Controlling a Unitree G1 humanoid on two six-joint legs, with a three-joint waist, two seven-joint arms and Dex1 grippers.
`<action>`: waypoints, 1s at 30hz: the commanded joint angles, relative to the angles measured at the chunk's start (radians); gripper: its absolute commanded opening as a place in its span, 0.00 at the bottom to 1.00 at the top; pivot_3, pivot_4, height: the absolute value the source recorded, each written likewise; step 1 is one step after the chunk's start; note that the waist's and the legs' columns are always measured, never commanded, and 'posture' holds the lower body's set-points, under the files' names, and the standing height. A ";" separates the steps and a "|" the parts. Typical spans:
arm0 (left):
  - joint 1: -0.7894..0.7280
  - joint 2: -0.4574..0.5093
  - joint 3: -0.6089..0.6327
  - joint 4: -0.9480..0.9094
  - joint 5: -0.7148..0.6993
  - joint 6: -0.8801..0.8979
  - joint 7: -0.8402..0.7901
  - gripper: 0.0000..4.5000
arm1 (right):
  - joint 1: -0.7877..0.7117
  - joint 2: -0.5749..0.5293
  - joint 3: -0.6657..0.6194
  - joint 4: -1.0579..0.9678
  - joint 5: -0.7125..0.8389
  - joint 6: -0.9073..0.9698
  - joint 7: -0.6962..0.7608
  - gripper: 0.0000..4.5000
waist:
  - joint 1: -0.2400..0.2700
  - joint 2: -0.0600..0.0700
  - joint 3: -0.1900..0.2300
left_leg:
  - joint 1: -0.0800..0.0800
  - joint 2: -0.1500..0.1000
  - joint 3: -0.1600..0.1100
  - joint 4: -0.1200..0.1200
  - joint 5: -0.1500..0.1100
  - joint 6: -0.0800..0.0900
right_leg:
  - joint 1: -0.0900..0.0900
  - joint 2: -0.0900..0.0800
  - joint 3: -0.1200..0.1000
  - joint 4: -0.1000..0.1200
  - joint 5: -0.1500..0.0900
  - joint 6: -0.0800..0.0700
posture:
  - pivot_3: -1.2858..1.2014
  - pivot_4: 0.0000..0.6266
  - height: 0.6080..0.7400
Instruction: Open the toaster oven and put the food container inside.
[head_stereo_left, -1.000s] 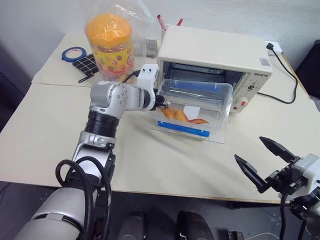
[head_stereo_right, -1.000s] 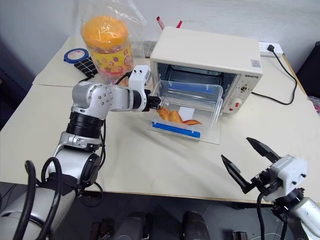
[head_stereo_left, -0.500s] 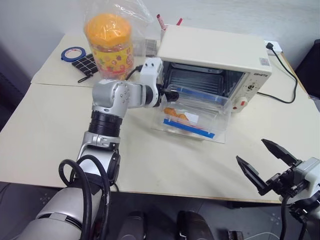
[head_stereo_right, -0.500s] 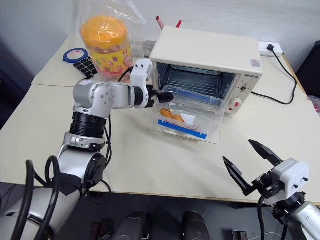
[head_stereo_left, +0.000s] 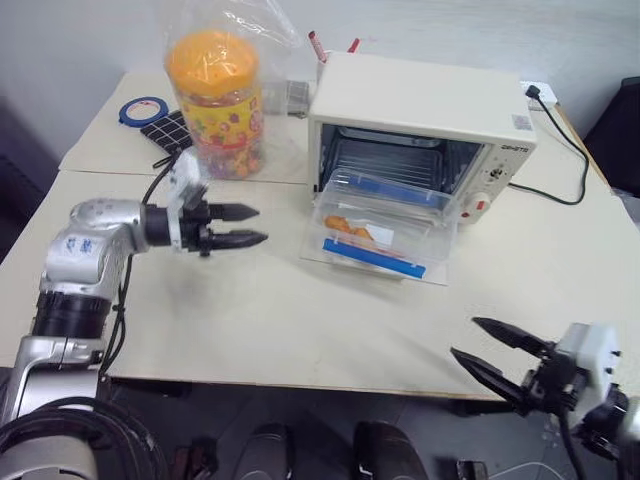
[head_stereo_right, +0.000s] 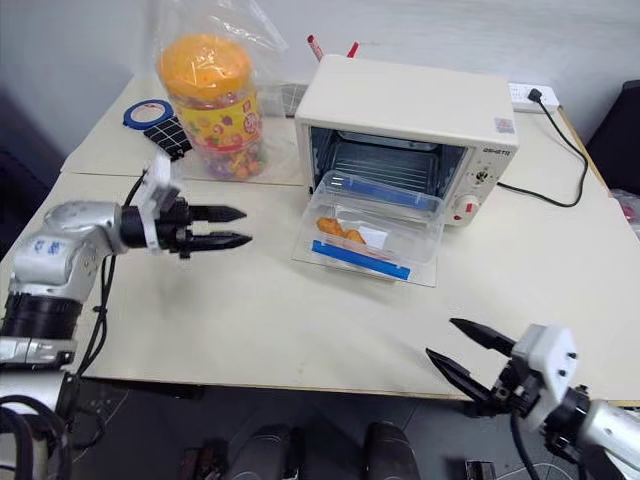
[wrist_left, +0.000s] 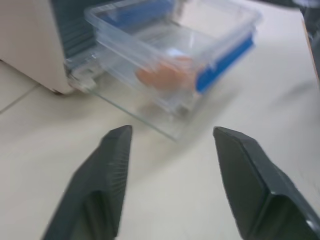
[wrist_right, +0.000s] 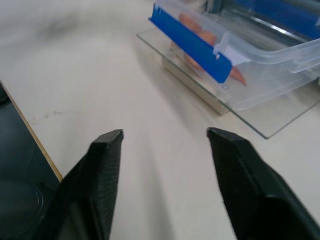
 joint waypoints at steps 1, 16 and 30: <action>0.042 -0.077 -0.076 -0.077 0.053 -0.112 -0.021 0.30 | -0.132 -0.017 0.087 0.082 -0.081 0.021 -0.024 0.33 | 0.002 0.000 0.000 | -0.001 0.000 0.000 0.002 0.000 0.001 | 0.000 0.000 -0.001 0.001 0.000 0.000 | 0.52 0.24 1.00; -0.106 -0.452 -0.096 0.082 0.188 -0.109 0.348 0.01 | -0.657 0.030 0.274 0.418 -0.206 0.055 -0.024 0.00 | -0.005 0.000 0.000 | -0.006 -0.003 -0.003 0.010 -0.002 0.003 | 0.000 0.001 -0.005 0.004 0.001 0.001 | 0.52 0.24 1.00; -0.319 -0.646 -0.020 0.459 0.261 -0.291 0.623 0.01 | -1.075 0.108 0.303 0.945 -0.401 -0.191 -0.042 0.00 | -0.011 0.000 0.000 | -0.007 -0.003 -0.003 0.010 -0.002 0.003 | 0.000 0.001 -0.008 0.002 0.001 0.002 | 0.52 0.24 1.00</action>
